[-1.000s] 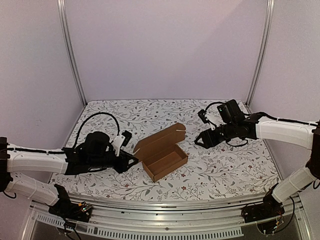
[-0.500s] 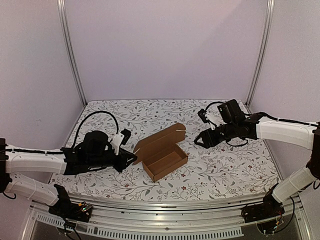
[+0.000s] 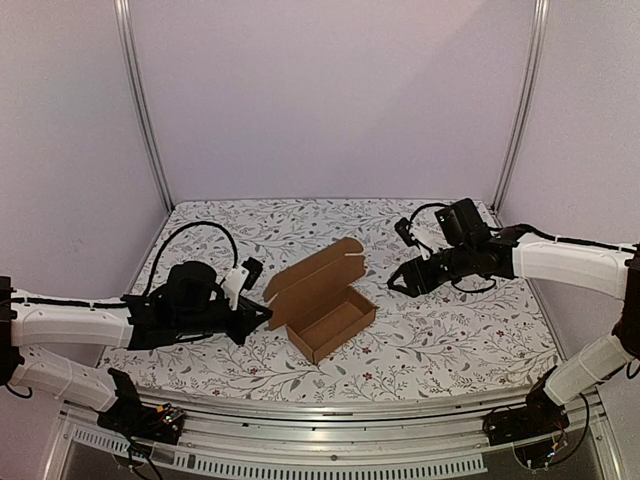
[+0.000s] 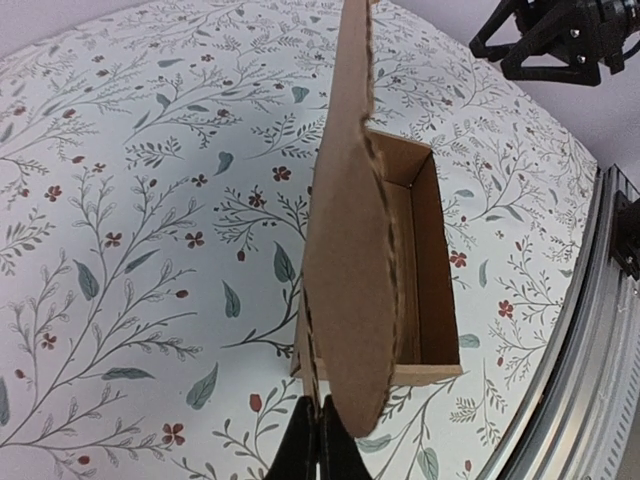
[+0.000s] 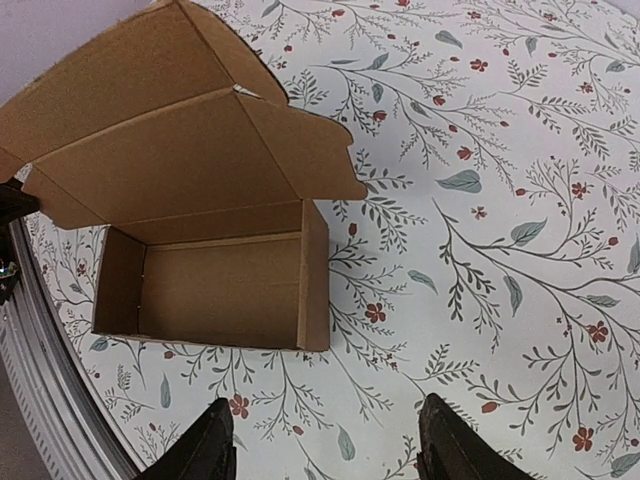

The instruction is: Fold the paper box

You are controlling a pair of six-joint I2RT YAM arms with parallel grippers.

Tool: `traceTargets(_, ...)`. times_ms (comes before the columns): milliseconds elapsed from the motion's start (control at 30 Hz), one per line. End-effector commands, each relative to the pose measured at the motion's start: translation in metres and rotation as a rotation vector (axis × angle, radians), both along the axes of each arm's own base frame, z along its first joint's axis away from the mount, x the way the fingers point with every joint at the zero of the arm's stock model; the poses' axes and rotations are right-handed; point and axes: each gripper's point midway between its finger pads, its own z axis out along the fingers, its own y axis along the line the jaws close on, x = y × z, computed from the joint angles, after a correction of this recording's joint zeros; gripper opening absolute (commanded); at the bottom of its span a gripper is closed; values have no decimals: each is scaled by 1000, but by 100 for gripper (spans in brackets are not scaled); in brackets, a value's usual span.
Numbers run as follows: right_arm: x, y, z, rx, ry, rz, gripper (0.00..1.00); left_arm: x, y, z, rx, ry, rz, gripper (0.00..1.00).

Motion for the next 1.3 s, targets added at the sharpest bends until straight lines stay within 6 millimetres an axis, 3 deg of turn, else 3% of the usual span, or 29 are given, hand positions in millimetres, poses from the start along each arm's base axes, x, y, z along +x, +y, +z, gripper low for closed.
traceTargets(0, 6, 7, 26, 35, -80, 50, 63, -2, -8, 14, -16, -28, -38, 0)
traceTargets(167, 2, 27, 43, 68, -180, 239, 66, -6, -12, 16, -12, -27, -75, 0)
traceTargets(333, 8, 41, 44, 53, -283, 383, 68, -11, -18, 16, -22, -11, -114, 0)
traceTargets(633, 35, 43, 22, 111, -233, 477, 67, -19, -24, 13, -11, 4, -159, 0)
traceTargets(1267, 52, 46, -12, 115, -144, 477, 50, -22, -25, 9, 4, 11, -173, 0)
